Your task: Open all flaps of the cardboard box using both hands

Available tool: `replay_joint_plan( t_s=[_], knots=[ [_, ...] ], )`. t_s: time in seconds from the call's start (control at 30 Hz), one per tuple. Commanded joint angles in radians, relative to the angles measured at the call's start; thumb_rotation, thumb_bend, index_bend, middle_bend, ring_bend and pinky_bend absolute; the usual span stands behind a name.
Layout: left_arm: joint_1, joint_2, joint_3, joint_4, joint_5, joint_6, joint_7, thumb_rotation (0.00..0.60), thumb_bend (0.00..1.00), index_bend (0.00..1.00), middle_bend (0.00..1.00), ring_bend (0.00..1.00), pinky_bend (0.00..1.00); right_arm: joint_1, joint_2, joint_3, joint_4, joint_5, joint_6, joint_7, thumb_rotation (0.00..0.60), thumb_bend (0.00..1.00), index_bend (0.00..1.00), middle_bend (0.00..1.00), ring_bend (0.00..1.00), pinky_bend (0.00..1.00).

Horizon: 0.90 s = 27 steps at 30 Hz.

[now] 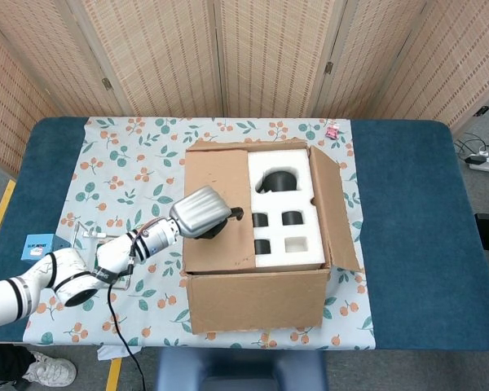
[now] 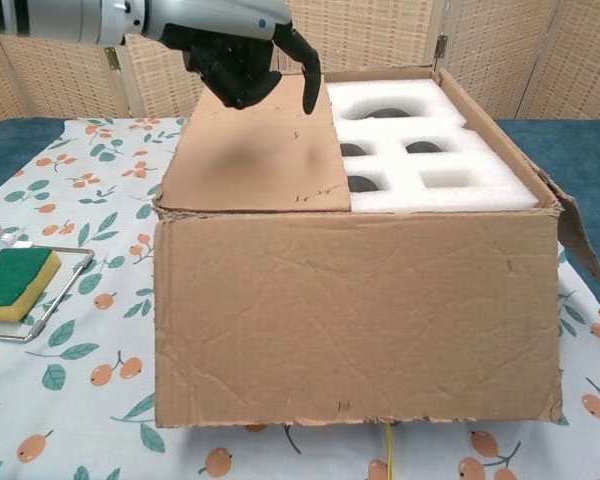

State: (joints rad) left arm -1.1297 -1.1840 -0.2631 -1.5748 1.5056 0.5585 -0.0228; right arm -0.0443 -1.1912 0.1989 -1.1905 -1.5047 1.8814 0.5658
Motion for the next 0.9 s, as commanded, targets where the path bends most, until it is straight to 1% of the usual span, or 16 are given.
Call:
replay_joint_plan(
  t_s=[0.03,0.2,0.33,0.47,0.57,0.7,0.9],
  knots=[
    [-0.029,-0.032,-0.001,0.036,-0.045,-0.021,0.018,0.600,0.83,0.35,1.00,1.00,1.00,-0.003,0.004,0.005,0.005,0.010,-0.007,0.014,0.226,0.34,0.27,0.00,0.00,0.00],
    [-0.064,-0.052,0.001,0.072,-0.079,-0.048,0.018,0.600,0.83,0.37,1.00,1.00,1.00,-0.008,0.004,0.014,0.014,0.026,-0.021,0.040,0.224,0.34,0.27,0.00,0.00,0.00],
    [-0.092,-0.071,0.001,0.101,-0.108,-0.061,0.056,0.600,0.83,0.39,1.00,1.00,1.00,-0.005,0.003,0.012,0.021,0.028,-0.042,0.053,0.226,0.34,0.27,0.00,0.00,0.00],
    [-0.116,-0.090,0.006,0.128,-0.147,-0.080,0.075,0.600,0.84,0.39,1.00,1.00,1.00,-0.002,0.001,0.015,0.029,0.034,-0.057,0.069,0.227,0.34,0.27,0.00,0.00,0.00],
    [-0.126,-0.104,0.009,0.151,-0.170,-0.075,0.093,0.600,0.85,0.39,1.00,1.00,1.00,0.001,-0.004,0.022,0.041,0.039,-0.064,0.099,0.228,0.34,0.25,0.00,0.00,0.00],
    [-0.143,-0.116,-0.001,0.159,-0.214,-0.088,0.077,0.600,0.87,0.39,1.00,1.00,1.00,0.008,-0.007,0.021,0.057,0.040,-0.084,0.117,0.230,0.34,0.23,0.00,0.00,0.00],
    [-0.160,-0.143,0.003,0.174,-0.217,-0.076,0.072,0.600,0.92,0.42,1.00,1.00,1.00,0.003,-0.003,0.026,0.067,0.048,-0.088,0.131,0.232,0.34,0.23,0.00,0.00,0.00]
  ],
)
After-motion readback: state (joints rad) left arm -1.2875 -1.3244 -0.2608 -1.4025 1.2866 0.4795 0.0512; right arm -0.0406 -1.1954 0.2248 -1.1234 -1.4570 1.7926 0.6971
